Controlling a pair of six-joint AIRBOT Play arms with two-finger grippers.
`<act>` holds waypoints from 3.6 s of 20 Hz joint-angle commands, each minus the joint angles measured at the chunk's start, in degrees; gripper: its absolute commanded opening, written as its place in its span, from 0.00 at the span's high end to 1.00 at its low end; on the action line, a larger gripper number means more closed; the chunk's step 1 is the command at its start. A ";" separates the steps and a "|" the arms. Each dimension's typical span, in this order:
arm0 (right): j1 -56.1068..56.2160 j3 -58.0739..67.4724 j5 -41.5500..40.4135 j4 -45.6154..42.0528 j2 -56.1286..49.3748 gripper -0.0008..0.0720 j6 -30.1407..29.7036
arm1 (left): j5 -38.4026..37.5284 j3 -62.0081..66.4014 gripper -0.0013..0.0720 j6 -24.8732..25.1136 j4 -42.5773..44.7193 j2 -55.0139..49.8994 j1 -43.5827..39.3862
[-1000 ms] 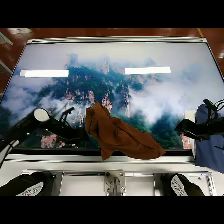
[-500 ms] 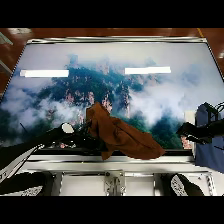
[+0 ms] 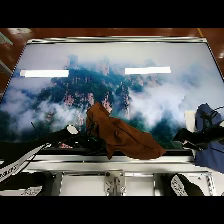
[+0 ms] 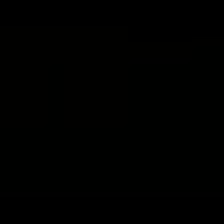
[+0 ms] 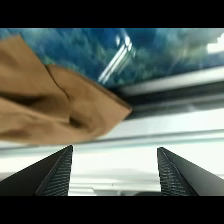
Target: Fold the shirts.
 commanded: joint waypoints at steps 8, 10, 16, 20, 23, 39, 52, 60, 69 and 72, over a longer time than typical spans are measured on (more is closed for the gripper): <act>0.00 -6.67 -4.48 7.39 -18.10 0.11 -4.48 | 0.42 0.09 0.93 4.35 1.03 9.42 -0.26; 0.09 -6.67 -7.04 9.79 -21.03 0.11 -4.50 | 1.14 0.09 0.93 3.43 1.05 11.21 -0.26; 0.11 -6.69 -10.40 10.43 -22.32 0.15 -3.93 | 1.36 0.09 0.93 3.45 1.05 12.83 -0.26; 0.11 -6.69 -9.90 10.69 -22.29 0.66 -4.02 | 1.62 0.11 0.93 3.04 1.09 13.55 -0.24; 0.11 -6.67 -7.69 11.91 -22.16 0.89 -6.62 | 2.84 0.11 0.94 2.89 2.14 14.08 0.00; 0.04 49.42 -37.05 47.50 21.73 0.89 -13.42 | -18.97 78.90 0.94 -20.17 72.48 39.36 12.94; 0.04 60.08 3.32 18.34 17.35 0.89 4.22 | -21.59 79.97 0.93 -15.50 89.96 43.23 12.94; 0.11 55.17 8.39 16.46 -3.74 0.89 4.63 | -21.70 69.26 0.93 -17.07 95.43 31.89 12.96; 13.46 52.17 -19.80 8.02 -29.53 0.89 3.34 | -14.27 67.49 0.93 -22.84 94.90 1.51 12.94; 17.20 52.17 -31.50 5.38 -33.46 0.89 4.39 | -7.76 67.47 0.93 -26.16 90.38 -5.22 12.94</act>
